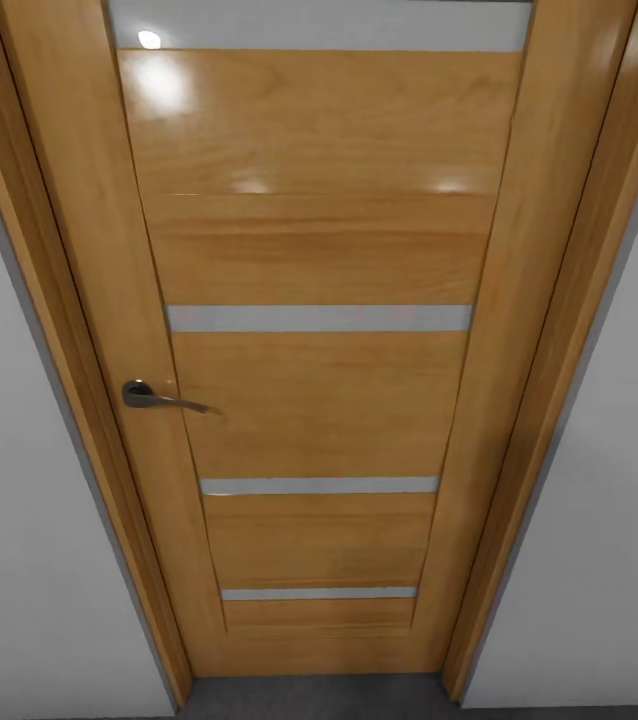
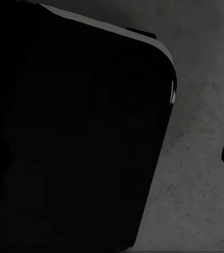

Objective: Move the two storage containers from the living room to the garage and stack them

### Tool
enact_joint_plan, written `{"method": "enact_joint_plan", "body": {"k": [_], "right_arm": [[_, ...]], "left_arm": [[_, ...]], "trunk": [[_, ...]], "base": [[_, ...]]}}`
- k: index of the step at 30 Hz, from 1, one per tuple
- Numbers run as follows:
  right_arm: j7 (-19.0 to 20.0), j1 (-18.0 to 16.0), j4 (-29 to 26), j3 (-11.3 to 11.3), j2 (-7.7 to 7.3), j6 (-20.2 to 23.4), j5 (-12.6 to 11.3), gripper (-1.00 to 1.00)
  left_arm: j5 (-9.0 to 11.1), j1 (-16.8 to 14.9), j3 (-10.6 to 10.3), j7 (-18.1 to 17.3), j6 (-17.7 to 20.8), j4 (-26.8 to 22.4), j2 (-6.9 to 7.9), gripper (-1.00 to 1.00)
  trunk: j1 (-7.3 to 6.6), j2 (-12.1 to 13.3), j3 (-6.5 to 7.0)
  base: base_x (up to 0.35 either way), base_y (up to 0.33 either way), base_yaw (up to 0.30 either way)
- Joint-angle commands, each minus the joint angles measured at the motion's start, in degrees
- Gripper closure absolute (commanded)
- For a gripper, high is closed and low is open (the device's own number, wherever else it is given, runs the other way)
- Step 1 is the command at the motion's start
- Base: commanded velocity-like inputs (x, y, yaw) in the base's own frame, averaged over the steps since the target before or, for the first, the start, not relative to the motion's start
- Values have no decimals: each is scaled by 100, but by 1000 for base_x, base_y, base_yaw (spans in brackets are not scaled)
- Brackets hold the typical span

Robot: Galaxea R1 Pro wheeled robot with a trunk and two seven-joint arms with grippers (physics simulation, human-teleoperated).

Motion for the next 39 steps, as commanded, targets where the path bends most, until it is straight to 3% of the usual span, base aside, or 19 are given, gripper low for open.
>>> {"method": "enact_joint_plan", "body": {"k": [1,21,28,39], "right_arm": [[-6,-1,9,2,-2,-9,31,-100],[6,-1,-58,-24,-41,1,51,-100],[21,-1,-744,-32,-10,66,50,-100],[22,-1,-1194,-33,0,487,40,-100]], "left_arm": [[29,-1,32,2,-12,1,-3,-100],[7,-1,-11,31,-18,-43,25,-100],[5,-1,-11,43,-11,-525,43,-100],[15,-1,-7,52,-9,-763,87,-100]], "trunk": [[0,-3,-5],[0,-3,-5],[0,-3,-5],[0,-3,-5]], "base": [[0,0,0],[0,0,0],[0,0,0],[0,0,0]]}}
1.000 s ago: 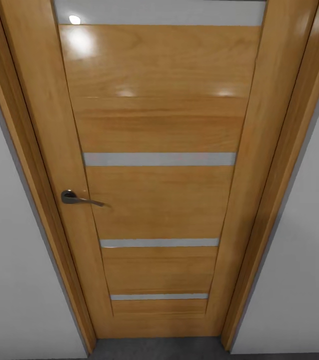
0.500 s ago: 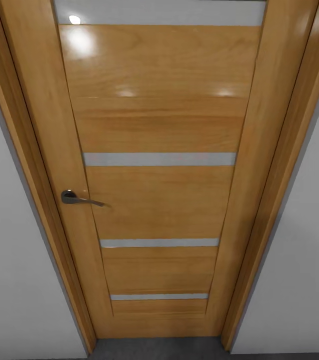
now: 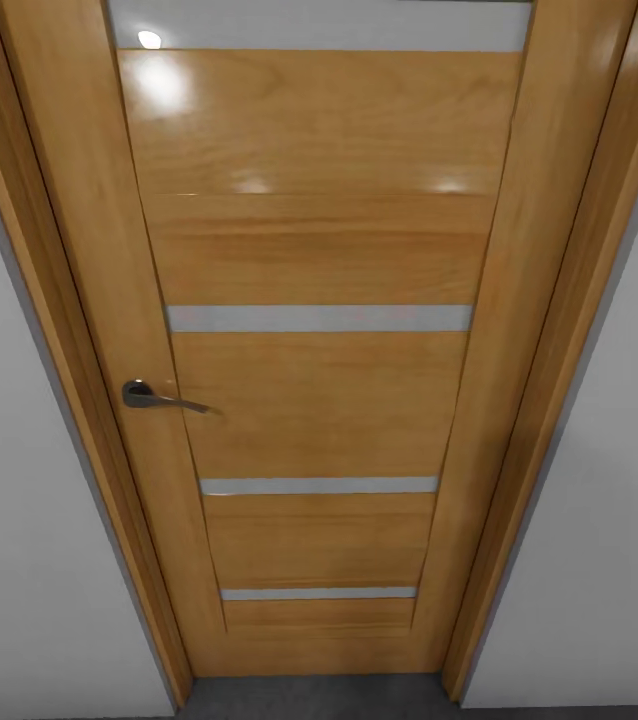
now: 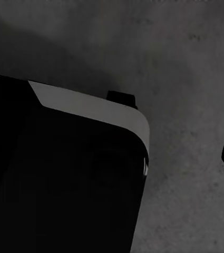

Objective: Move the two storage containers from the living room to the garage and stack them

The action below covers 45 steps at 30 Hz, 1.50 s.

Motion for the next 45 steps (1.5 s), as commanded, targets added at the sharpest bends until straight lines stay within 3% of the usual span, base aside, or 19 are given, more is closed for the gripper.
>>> {"method": "enact_joint_plan", "body": {"k": [1,8,16,27,41,45], "right_arm": [[-2,-1,-9,-2,0,-5,35,-100],[40,-1,-33,31,14,-9,55,-100],[13,-1,-36,54,20,-91,97,-100],[26,-1,-51,29,8,-66,43,-100],[22,-1,-113,28,4,-4,46,-100],[24,-1,-387,32,7,7,83,-100]], "left_arm": [[31,-1,28,2,-12,-9,-1,-100],[63,-1,32,3,-12,-30,6,-100],[422,-1,31,3,-12,-69,24,-100],[449,-1,25,1,19,-472,53,-100],[446,-1,23,-6,12,-516,51,-100],[445,-1,24,-5,2,-508,51,-100]], "trunk": [[0,-3,-5],[0,-3,-5],[0,-3,-5],[0,-3,-5],[0,-3,-5],[0,-3,-5]], "base": [[0,0,0],[0,0,0],[0,0,0],[0,0,0],[0,0,0],[0,0,0]]}}
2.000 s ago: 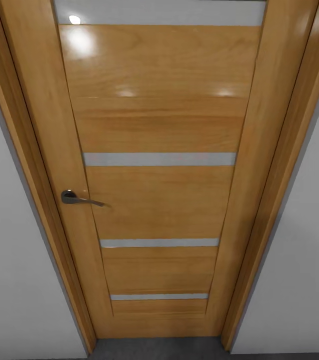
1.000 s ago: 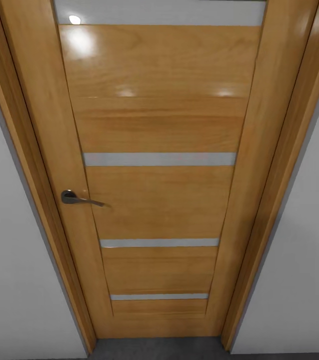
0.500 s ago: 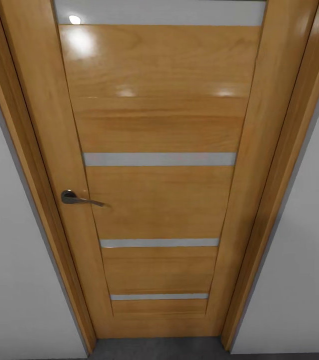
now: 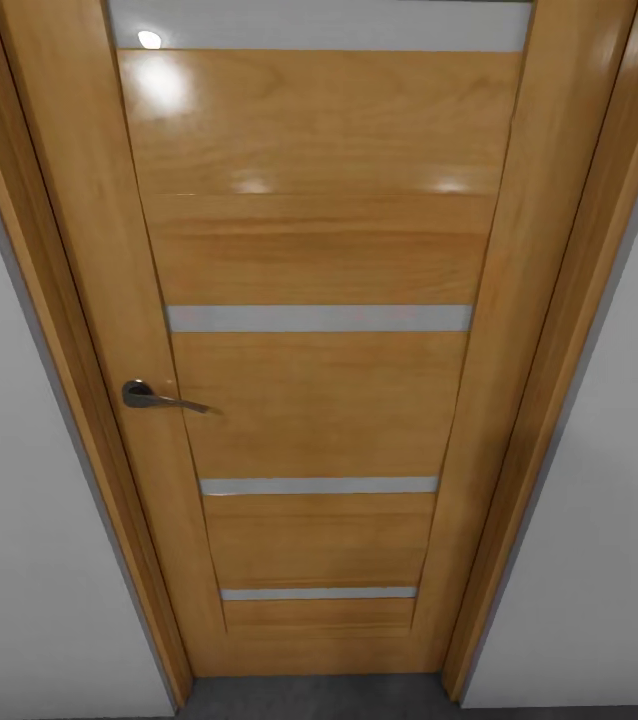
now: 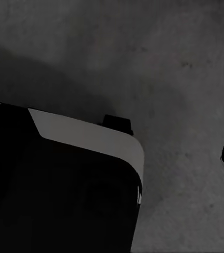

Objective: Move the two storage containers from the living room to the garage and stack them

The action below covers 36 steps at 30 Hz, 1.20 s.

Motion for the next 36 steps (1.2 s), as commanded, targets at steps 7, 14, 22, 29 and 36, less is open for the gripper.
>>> {"method": "enact_joint_plan", "body": {"k": [7,14,22,29,36], "right_arm": [[-1,0,-784,3,0,236,59,-100],[7,0,-2012,0,10,1240,8,-100],[7,0,-2983,17,11,1817,28,-100],[26,0,-4169,31,18,2728,2,-100],[34,0,-5684,80,35,3800,-10,-100]], "left_arm": [[20,-1,23,2,-15,5,-10,-100],[20,-1,23,2,-16,10,-17,-100],[20,-1,23,2,-19,10,-20,-100],[20,-1,23,2,-23,10,-21,-100],[20,-1,23,2,-24,24,-16,-100]], "trunk": [[0,-3,-5],[0,-3,-5],[0,-3,-5],[0,-3,-5],[0,-3,-5]], "base": [[0,0,0],[0,0,0],[0,0,0],[0,0,0],[0,0,0]]}}
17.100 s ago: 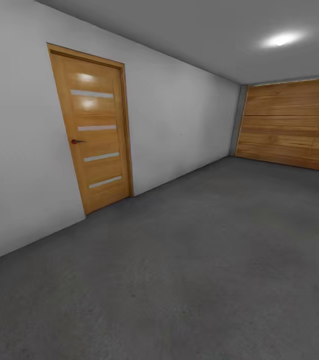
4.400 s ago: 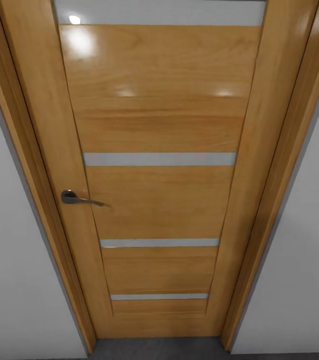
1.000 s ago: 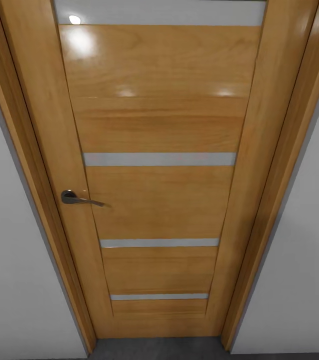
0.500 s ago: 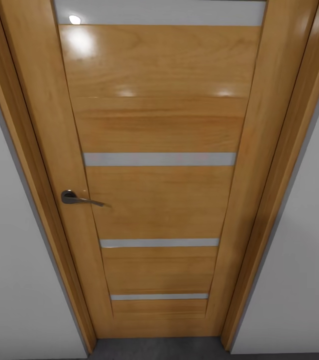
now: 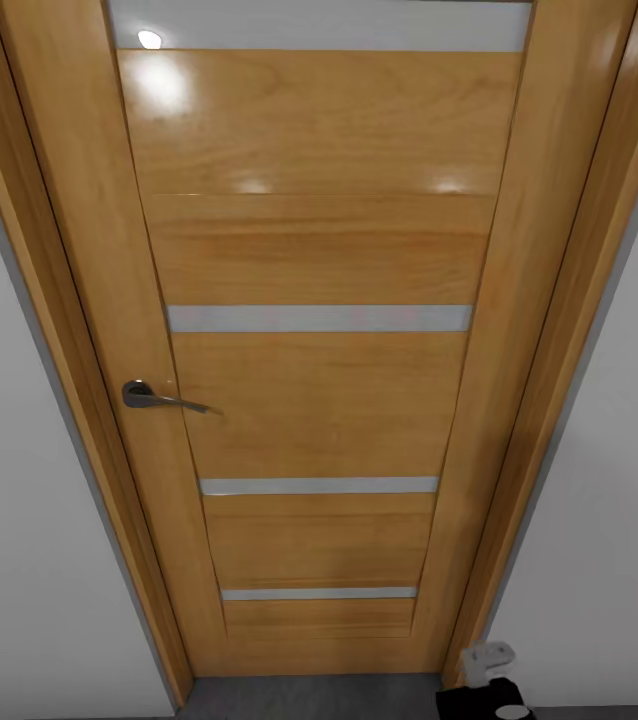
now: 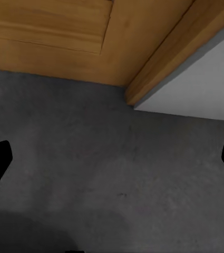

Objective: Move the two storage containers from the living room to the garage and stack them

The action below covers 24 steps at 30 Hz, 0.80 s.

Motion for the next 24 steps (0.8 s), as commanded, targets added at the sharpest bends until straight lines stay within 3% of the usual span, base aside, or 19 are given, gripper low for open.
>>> {"method": "enact_joint_plan", "body": {"k": [1,8,13,20,21,24], "right_arm": [[2,-1,-232,56,25,164,36,-100],[-18,-1,-1144,399,218,865,80,-100],[-24,-5,-1236,444,312,921,78,-100],[-32,-24,-1309,460,427,761,90,-100],[-62,-233,-1319,856,436,232,107,-100],[-80,-491,-1307,998,502,195,105,-100]], "left_arm": [[13,-1,30,1,-10,-4,-3,-100],[13,-1,30,1,-10,1,-1,-100],[13,-1,30,1,-10,2,-8,-100],[13,-1,30,1,-10,39,-1,-100],[21,-1,30,1,-10,62,-1,-100],[21,-1,30,1,-10,63,5,-100]], "trunk": [[0,-3,-5],[0,-3,-5],[0,-3,-5],[0,-3,-5],[0,-3,-5],[0,-3,-5]], "base": [[0,0,0],[0,0,0],[0,0,0],[0,0,0],[0,0,0],[0,0,0]]}}
